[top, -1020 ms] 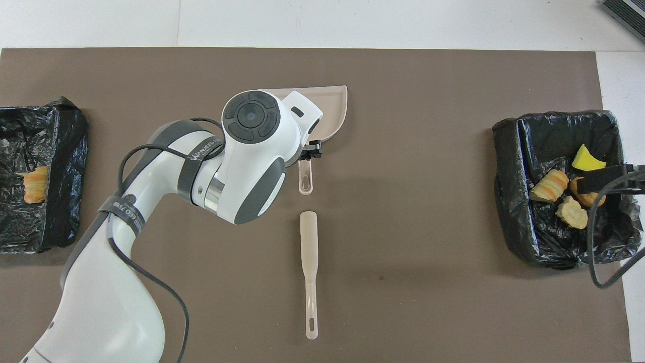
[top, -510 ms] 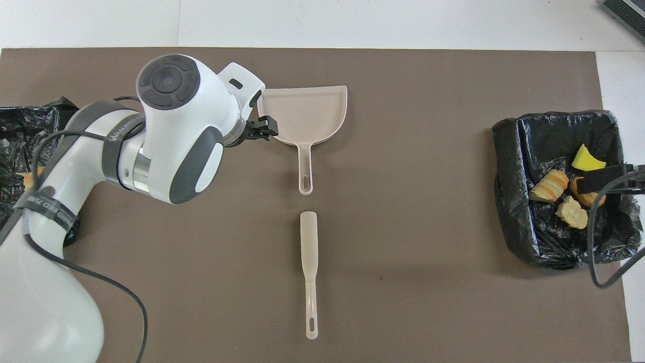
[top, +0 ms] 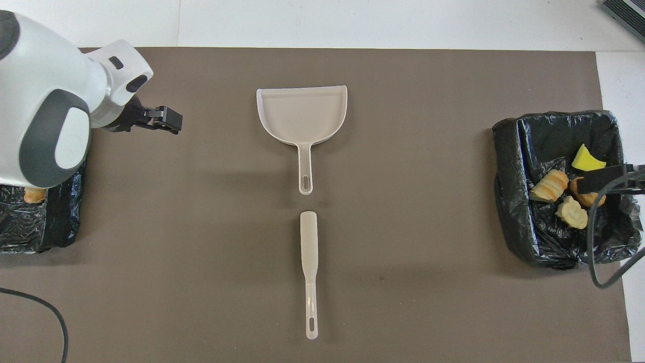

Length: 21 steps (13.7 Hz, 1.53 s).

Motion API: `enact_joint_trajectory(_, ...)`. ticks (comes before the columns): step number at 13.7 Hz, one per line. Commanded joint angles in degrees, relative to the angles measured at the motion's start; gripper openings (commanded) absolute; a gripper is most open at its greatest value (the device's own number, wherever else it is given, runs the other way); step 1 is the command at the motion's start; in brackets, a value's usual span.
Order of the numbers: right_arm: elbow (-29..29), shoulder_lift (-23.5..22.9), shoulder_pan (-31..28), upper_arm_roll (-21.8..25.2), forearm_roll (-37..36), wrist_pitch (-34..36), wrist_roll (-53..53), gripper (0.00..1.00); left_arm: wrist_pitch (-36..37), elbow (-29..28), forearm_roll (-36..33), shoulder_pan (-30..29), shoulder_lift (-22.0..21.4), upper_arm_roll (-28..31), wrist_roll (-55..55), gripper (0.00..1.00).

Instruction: Sweep and dump trash in bin

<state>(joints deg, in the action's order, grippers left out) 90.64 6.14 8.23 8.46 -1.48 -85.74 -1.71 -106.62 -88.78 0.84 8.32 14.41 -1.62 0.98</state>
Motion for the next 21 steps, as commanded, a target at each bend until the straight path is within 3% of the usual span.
enact_joint_trajectory(1,0.86,0.98,0.21,0.42,0.77,0.22,1.01,1.0,4.22,-1.04,0.39,-4.61,-3.77,-0.75,-8.51,1.0)
enact_joint_trajectory(5,0.86,0.98,0.21,0.42,0.77,0.22,1.01,1.0,8.09,-2.09,0.66,-6.21,-6.85,-0.58,-13.9,1.0)
enact_joint_trajectory(10,0.86,0.98,0.21,0.42,0.86,0.22,1.01,1.0,7.39,-9.12,-0.04,-5.68,-13.17,-0.66,-14.16,1.0)
enact_joint_trajectory(17,0.86,0.98,0.21,0.42,0.77,0.22,1.01,1.0,12.66,-2.2,-1.55,-5.94,-13.62,-0.84,-16.63,1.0)
enact_joint_trajectory(21,0.86,0.98,0.21,0.42,0.77,0.22,1.01,1.0,12.85,-1.74,-0.23,-5.86,-14.06,-0.75,-13.31,1.0)
